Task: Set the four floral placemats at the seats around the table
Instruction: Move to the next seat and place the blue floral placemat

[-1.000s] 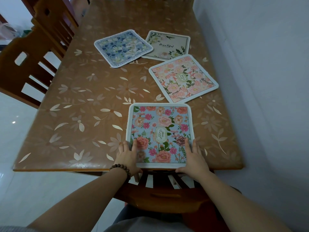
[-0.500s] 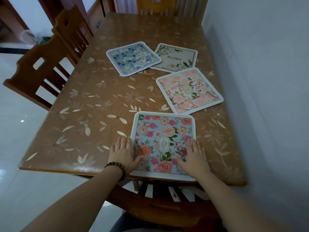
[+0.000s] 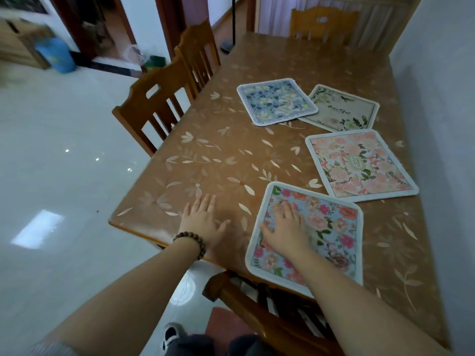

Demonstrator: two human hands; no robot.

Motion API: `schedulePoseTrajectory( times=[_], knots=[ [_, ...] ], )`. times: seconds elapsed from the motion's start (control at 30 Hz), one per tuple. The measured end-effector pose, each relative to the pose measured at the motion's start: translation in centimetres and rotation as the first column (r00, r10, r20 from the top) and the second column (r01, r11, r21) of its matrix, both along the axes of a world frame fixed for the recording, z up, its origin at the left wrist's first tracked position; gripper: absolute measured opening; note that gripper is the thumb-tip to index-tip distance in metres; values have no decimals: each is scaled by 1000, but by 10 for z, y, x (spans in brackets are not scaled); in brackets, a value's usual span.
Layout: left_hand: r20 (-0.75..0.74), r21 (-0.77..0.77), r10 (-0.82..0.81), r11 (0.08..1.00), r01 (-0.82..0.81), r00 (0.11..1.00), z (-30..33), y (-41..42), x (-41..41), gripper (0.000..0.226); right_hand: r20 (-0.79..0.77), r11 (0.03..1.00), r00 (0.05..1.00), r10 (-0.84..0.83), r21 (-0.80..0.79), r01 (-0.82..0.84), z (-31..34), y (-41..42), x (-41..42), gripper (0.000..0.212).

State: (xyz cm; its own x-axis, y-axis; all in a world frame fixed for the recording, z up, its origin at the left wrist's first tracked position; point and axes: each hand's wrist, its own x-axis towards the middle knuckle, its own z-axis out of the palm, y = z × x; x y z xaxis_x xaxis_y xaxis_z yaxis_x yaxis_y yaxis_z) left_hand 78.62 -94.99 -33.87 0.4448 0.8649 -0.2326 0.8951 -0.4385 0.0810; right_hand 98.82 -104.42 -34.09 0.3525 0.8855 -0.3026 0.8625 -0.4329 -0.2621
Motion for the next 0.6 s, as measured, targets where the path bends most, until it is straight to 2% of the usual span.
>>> schedulePoseTrajectory(
  times=[0.27, 0.43, 0.6],
  knots=[
    [63, 74, 23, 997, -27, 998, -10, 83, -108, 79, 56, 999, 998, 38, 8, -38, -1, 83, -110, 76],
    [89, 61, -20, 998, 15, 996, -14, 155, -202, 78, 46, 998, 997, -56, 17, 55, -4, 150, -205, 72],
    [41, 70, -69, 995, 66, 997, -2, 217, -289, 79, 54, 992, 990, -129, 22, 128, 6, 205, -285, 69]
  ],
)
